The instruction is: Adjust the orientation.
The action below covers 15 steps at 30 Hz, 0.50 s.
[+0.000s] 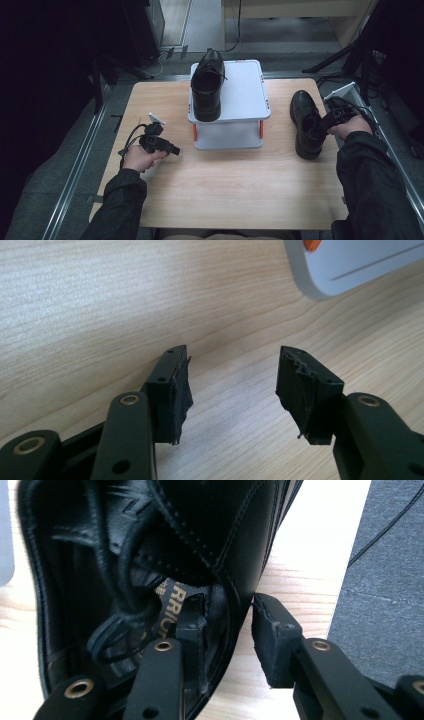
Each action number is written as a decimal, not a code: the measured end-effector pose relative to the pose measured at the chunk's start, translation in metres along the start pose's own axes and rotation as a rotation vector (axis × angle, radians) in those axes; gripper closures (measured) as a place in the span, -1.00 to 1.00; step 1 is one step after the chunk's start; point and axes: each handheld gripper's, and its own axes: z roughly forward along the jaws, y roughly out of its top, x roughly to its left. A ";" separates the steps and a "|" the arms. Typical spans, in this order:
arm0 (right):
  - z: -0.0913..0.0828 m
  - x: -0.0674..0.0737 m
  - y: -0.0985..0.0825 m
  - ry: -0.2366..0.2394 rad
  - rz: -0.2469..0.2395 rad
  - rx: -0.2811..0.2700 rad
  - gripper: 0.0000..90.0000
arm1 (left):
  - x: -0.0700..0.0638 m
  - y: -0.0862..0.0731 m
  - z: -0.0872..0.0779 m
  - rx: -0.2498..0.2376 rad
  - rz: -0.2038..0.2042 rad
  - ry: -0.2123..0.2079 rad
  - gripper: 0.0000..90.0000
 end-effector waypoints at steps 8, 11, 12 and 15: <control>0.012 -0.002 0.001 -0.013 0.012 0.017 0.61 | 0.000 0.001 0.002 0.008 0.007 0.001 0.05; 0.014 -0.003 0.002 -0.007 0.022 0.023 0.63 | 0.001 0.001 0.002 0.011 0.007 0.001 0.05; 0.014 -0.004 0.003 -0.004 0.023 0.025 0.63 | 0.001 0.001 0.002 0.010 0.006 0.000 0.05; 0.015 -0.006 0.004 0.014 0.038 0.031 0.66 | 0.000 0.001 0.003 0.009 0.005 0.000 0.05</control>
